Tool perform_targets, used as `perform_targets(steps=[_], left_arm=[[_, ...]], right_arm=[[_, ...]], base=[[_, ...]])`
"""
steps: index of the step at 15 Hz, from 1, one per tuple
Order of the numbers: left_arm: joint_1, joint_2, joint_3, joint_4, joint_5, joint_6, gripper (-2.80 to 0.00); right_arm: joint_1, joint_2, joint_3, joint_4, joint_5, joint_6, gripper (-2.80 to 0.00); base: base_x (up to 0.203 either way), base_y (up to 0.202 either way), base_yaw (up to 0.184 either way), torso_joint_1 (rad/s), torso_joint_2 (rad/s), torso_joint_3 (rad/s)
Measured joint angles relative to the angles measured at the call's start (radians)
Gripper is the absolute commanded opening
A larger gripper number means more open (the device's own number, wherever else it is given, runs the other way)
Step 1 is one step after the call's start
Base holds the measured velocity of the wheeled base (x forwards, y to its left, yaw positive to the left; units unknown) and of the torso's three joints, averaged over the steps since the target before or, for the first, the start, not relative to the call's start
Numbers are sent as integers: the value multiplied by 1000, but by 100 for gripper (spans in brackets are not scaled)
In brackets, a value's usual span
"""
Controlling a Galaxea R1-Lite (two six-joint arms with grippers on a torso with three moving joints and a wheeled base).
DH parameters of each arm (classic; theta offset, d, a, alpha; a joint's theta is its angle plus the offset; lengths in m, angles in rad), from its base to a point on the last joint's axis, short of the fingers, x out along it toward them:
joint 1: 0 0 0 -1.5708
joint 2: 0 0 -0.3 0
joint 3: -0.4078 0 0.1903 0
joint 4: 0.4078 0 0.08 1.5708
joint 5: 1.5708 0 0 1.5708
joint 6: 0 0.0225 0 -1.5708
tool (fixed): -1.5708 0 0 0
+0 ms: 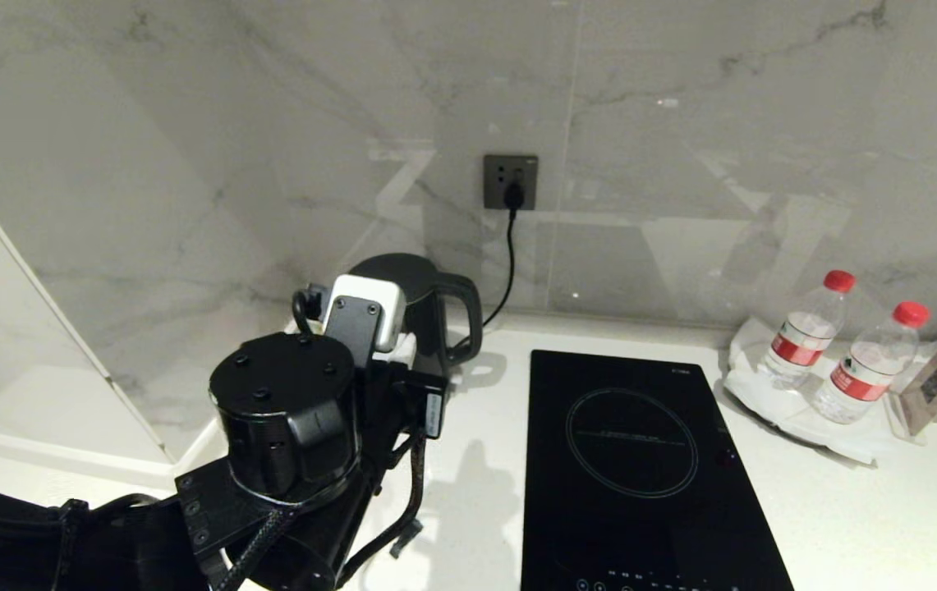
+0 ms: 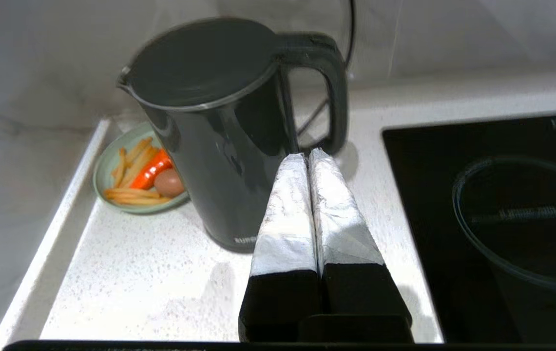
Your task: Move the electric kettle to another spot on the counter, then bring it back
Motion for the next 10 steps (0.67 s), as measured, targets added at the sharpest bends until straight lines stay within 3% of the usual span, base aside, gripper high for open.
perform_targets(steps=[6,10], left_arm=[[-25,21,42,18,-6,8,-280],[-55,33,-4,50,-6,8,-280]], right_arm=[[0,0,0,0,0,0,-280],[0,0,0,0,0,0,-280]], base=[[0,0,0,0,0,0],[0,0,0,0,0,0]])
